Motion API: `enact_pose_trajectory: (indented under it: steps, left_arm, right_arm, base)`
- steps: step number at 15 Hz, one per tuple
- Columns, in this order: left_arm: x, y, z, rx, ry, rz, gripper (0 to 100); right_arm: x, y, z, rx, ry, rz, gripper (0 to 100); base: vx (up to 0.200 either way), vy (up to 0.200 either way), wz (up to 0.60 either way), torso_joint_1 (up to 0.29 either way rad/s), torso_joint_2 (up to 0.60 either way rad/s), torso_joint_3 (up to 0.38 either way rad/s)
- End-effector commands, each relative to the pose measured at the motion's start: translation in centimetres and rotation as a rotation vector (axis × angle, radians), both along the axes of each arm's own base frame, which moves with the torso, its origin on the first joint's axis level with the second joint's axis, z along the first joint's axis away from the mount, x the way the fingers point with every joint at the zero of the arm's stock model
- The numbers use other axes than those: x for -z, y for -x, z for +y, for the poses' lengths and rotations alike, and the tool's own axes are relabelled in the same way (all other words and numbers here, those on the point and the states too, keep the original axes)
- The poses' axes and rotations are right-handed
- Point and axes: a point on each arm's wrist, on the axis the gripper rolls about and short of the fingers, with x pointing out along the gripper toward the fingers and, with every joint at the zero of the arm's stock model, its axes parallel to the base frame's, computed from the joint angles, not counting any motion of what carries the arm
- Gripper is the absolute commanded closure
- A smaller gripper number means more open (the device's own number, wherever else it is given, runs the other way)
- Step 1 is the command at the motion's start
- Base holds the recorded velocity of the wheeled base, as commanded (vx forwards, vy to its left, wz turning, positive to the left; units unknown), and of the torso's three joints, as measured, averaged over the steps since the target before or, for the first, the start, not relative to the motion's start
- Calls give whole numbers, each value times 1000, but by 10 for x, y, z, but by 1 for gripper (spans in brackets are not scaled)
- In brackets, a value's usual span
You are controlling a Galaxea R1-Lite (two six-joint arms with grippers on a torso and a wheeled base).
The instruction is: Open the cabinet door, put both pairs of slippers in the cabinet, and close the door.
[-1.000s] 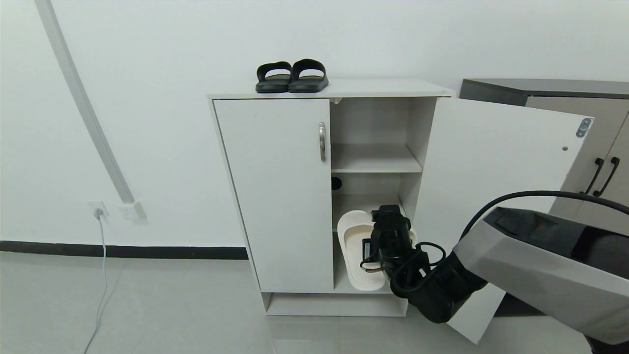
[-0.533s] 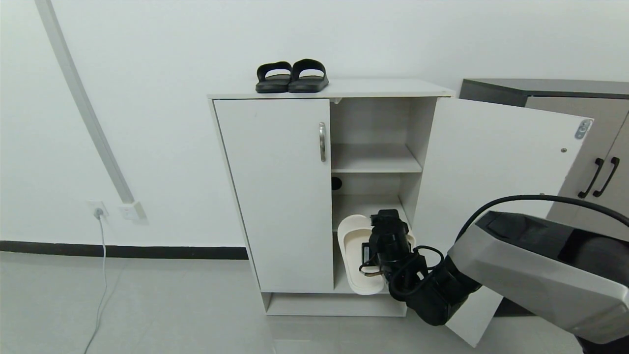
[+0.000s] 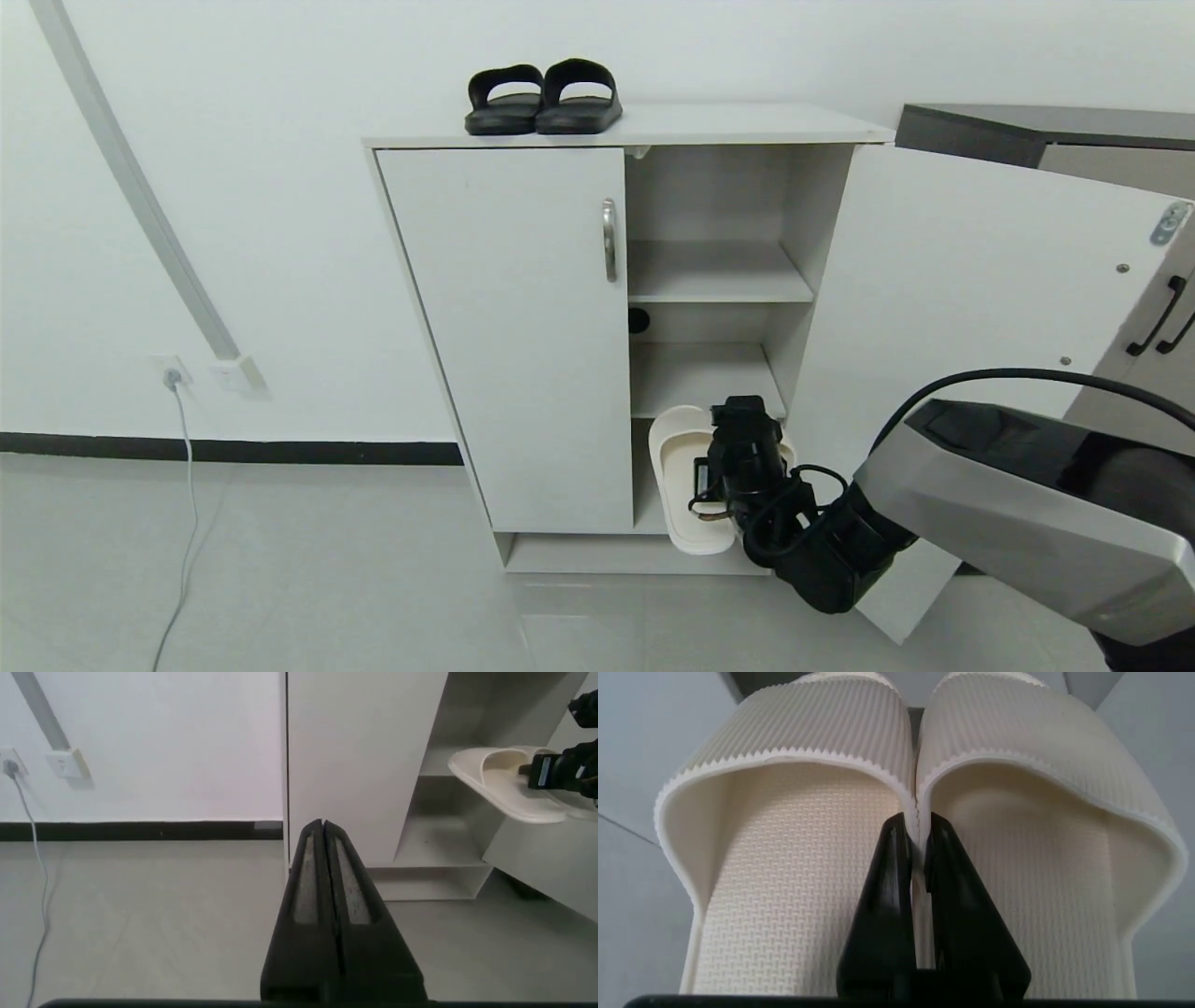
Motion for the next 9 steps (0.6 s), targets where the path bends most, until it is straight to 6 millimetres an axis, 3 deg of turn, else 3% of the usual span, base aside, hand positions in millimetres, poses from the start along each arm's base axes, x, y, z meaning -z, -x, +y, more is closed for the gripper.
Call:
enact_pose_trajectory:
  steps: [1,5,9]
  left_arm:
    - [0,0,0,-1,1,1,100]
    - [0,0,0,-1,0,1,100]
    - [0,0,0,-1,0,1,100]
  right_arm:
    - [4,-1,1,4,0,-14,100]
    - [7,-3,2,16,16,-107,100]
    - [3,-4,2,16,0,-146,100]
  base:
    - [0,0,0,2,2,-193]
    - [0,0,0,6,4,-192]
    - [0,0,0,4,1,-40]
